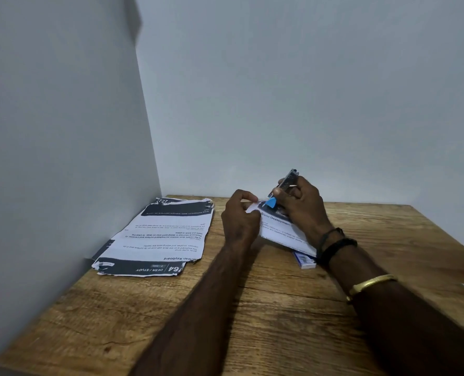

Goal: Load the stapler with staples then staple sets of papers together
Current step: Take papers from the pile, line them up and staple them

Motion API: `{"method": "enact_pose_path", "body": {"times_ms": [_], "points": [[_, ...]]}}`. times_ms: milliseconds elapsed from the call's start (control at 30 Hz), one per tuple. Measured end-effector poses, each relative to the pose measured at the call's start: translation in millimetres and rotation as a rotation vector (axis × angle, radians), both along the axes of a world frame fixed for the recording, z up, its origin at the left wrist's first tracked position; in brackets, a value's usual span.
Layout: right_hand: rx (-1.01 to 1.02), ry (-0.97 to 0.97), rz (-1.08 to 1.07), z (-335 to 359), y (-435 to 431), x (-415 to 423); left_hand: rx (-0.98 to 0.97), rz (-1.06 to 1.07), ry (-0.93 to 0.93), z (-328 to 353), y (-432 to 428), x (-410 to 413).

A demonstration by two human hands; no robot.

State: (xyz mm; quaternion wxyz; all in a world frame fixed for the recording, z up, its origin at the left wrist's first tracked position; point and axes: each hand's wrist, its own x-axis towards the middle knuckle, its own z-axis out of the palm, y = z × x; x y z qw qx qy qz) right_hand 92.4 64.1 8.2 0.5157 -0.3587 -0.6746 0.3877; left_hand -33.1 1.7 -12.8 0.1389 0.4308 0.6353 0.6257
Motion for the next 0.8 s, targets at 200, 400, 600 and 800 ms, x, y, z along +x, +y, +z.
{"method": "enact_pose_path", "body": {"times_ms": [200, 400, 600, 800], "points": [[0.110, -0.077, 0.061, 12, -18, 6, -0.048, 0.071, -0.021, -2, 2, -10], [0.177, -0.461, 0.066, 13, -39, 13, -0.009, 0.153, -0.043, 0, 3, -14], [0.214, -0.764, -0.066, -1, -47, 10, -0.053, 0.138, -0.024, -2, 0, -15], [0.281, -0.939, -0.107, -15, -48, 1, -0.065, 0.144, -0.024, -4, 0, -18]]}}
